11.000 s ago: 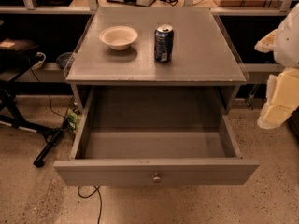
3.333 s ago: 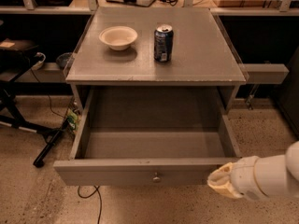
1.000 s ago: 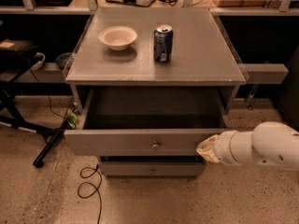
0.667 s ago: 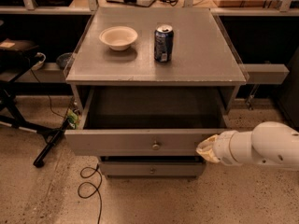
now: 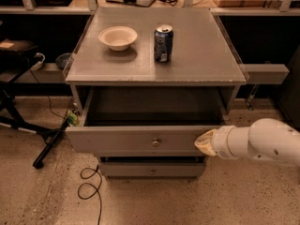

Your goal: Close top drawer

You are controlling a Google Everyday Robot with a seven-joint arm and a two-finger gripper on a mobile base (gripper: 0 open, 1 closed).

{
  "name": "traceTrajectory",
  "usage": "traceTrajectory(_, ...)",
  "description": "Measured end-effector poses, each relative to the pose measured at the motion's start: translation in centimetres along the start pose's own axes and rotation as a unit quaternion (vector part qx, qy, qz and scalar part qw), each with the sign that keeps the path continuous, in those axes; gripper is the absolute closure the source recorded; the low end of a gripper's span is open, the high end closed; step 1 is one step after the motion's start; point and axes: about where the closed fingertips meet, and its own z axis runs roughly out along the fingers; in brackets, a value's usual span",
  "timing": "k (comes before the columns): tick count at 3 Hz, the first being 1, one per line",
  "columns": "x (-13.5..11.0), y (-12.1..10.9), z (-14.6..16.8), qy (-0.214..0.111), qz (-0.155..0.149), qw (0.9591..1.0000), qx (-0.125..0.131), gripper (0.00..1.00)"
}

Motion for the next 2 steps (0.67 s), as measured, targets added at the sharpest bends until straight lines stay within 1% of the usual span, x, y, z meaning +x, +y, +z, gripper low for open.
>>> traceTrajectory(1, -0.6, -0.9, 0.6, -0.008, -0.003, 1.0, 0.001, 1.0)
traceTrajectory(2, -1.8, -2.4, 1.9, -0.012, -0.014, 0.9998, -0.012, 1.0)
